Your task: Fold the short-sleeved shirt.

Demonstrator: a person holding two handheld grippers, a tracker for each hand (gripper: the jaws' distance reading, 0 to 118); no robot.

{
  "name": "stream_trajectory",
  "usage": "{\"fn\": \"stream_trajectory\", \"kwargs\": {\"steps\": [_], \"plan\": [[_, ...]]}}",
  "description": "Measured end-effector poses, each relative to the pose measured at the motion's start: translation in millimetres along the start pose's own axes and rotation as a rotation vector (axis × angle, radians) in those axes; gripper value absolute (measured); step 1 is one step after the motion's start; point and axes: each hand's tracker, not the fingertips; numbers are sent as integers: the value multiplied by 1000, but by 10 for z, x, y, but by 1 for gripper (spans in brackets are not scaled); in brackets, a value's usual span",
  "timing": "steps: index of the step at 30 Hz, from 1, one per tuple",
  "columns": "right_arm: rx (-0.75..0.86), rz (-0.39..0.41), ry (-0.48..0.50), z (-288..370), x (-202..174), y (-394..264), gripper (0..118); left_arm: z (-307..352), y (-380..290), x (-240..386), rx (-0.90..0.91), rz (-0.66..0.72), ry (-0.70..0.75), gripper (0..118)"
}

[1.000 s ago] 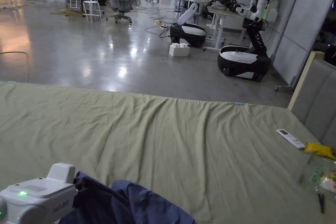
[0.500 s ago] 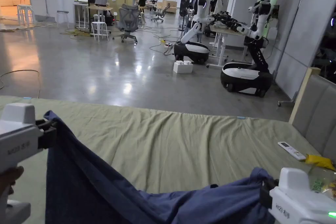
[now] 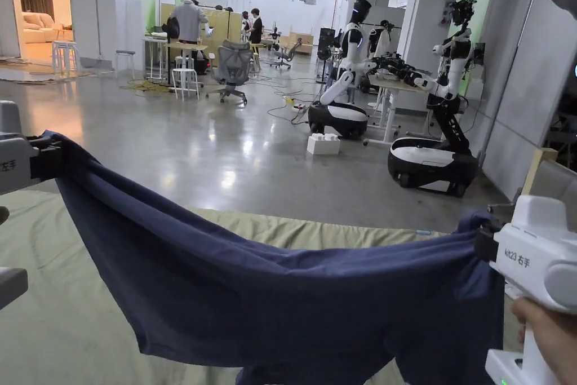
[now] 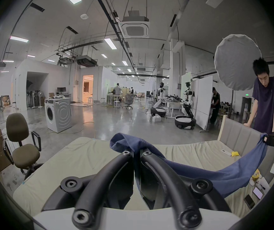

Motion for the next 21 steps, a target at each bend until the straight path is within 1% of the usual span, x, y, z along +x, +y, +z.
{"fn": "stream_trajectory", "kwargs": {"steps": [2,6,10,14,15,16,17,18,21], "plan": [[0,-7,6,-95,-18,124,5,-86,59,-24,2,-3,20,6],[36,22,-8,-269,-71,345,5,-228,153,-35,-2,-13,52,6],[32,-8,-9,-466,-72,492,5,-390,193,-60,-14,-5,73,6],[93,63,-24,-612,-99,576,5,-541,163,-64,-32,-14,80,6],[41,-20,-6,-667,-75,537,5,-572,147,-59,-42,-16,80,6],[21,-58,-8,-705,-58,510,5,-603,129,-55,-51,-20,79,6],[46,-23,-20,-740,-59,526,5,-639,101,-46,-53,-19,80,6],[43,-33,-26,-769,-52,488,5,-674,70,-33,-59,-20,82,6],[42,-25,-43,-852,-48,395,5,-740,-58,10,-76,-39,88,6]]}}
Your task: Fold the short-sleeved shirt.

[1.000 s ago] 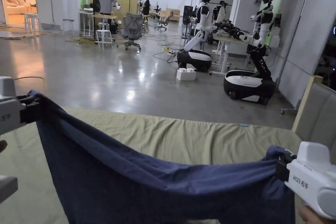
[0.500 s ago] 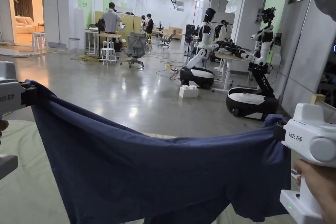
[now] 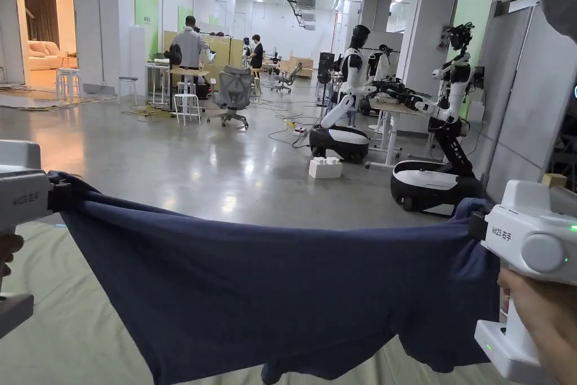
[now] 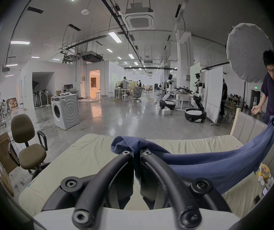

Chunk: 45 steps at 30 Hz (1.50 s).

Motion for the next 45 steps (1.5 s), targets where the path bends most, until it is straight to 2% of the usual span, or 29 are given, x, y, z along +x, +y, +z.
{"fn": "stream_trajectory", "kwargs": {"steps": [5,9,16,18,20,25,30,37,39,40,41,42,43,44,45], "plan": [[-39,4,-7,9,-12,-383,5,-43,-396,55,-51,-15,-5,6],[-95,61,-4,178,-12,-887,5,74,-887,0,-102,-8,-22,6],[-197,141,6,843,66,-1846,5,727,-1894,-225,-190,50,-18,6],[-215,181,-4,1067,72,-2125,5,937,-2204,-271,-249,54,-21,6],[-249,172,-6,1262,94,-2378,5,1103,-2460,-290,-311,58,-34,6],[-391,227,2,1595,102,-2953,5,1432,-3083,-316,-451,52,-15,6],[-484,226,1,1671,116,-3362,5,1419,-3419,-337,-567,39,-2,6],[-558,219,-5,1738,106,-3616,7,1511,-3528,-235,-609,13,23,8],[-541,218,-11,1777,76,-3579,16,1547,-3545,-220,-599,-7,45,14],[-524,211,-17,1787,62,-3542,26,1557,-3519,-201,-588,-20,55,21],[-495,201,-21,1797,35,-3481,48,1571,-3476,-175,-569,-35,59,32],[-458,183,-16,1800,14,-3405,64,1523,-3471,-234,-540,-45,59,40],[-418,167,-6,1806,-14,-3323,74,1522,-3401,-197,-503,-59,51,49],[-381,157,-5,1807,-53,-3238,80,1525,-3340,-156,-471,-71,36,57],[-344,148,-2,1802,-106,-3132,80,1529,-3255,-77,-434,-80,23,60]]}}
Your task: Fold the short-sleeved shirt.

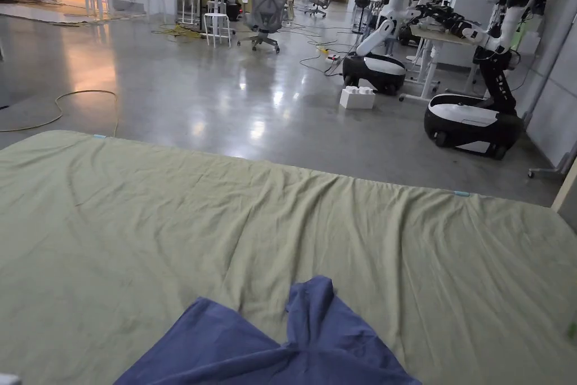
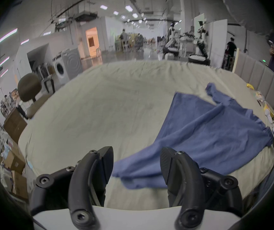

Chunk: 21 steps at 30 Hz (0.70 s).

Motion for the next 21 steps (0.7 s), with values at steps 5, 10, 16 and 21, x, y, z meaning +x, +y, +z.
{"fn": "stream_trajectory", "kwargs": {"steps": [5,10,16,21], "plan": [[162,-41,70,118,-253,482,81,199,410,466,168,-30,-59,60],[307,-58,109,213,-584,836,73,379,734,1025,348,-62,-97,59],[426,-73,88,335,-885,1007,27,579,906,1480,504,-34,-93,30],[485,-62,42,383,-951,1042,7,660,949,1585,560,-48,-75,7]]}}
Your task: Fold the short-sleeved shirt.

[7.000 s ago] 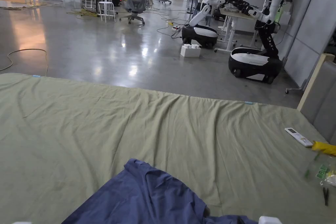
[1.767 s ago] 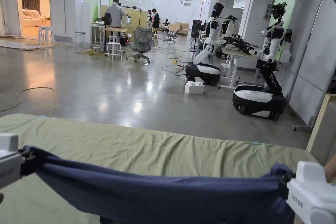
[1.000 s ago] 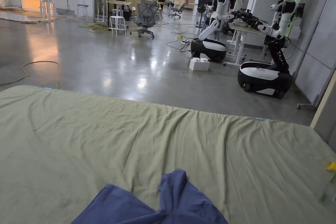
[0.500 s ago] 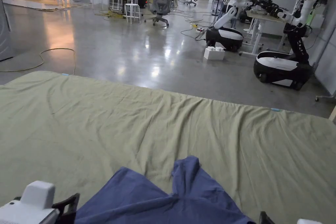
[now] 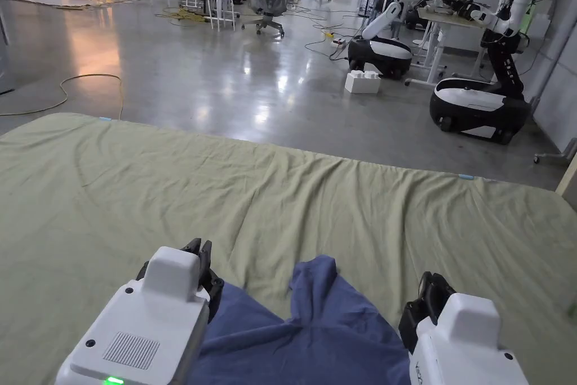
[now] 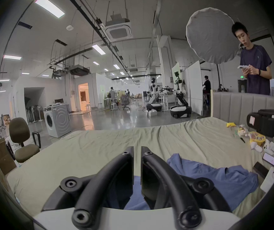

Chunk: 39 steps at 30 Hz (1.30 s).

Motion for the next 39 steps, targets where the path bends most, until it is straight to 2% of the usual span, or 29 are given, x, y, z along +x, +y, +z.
{"fn": "stream_trajectory", "kwargs": {"steps": [2,4,6,13,19,20,21,22,23,24,31,35,39], "plan": [[-61,-88,22,-4,15,-63,2,16,15,-44,7,46,-9,7],[-25,6,-3,3,-3,-22,1,6,22,-110,-9,76,-2,4],[-55,-30,12,-20,4,-74,0,18,-15,-216,-35,94,-9,4],[-108,-16,43,-85,7,-196,0,87,-395,-949,-204,127,66,2],[-169,10,70,-134,-44,-393,0,84,-997,-1783,-430,282,166,3],[-179,13,75,-139,-61,-428,0,64,-1082,-1879,-476,282,173,8],[-191,17,77,-147,-85,-463,0,29,-1182,-1969,-527,295,166,18],[-201,18,79,-152,-104,-488,0,1,-1256,-2025,-567,313,165,33],[-214,17,87,-152,-121,-520,0,-29,-1340,-2087,-601,339,155,55],[-226,15,95,-159,-144,-551,0,-68,-1418,-2132,-634,369,133,65],[-292,33,120,-194,-257,-718,0,-383,-1900,-2178,-800,408,167,67],[-325,34,125,-229,-267,-790,0,-509,-2109,-2083,-873,329,238,67],[-349,42,126,-294,-263,-840,0,-505,-2133,-1904,-838,243,245,66]]}}
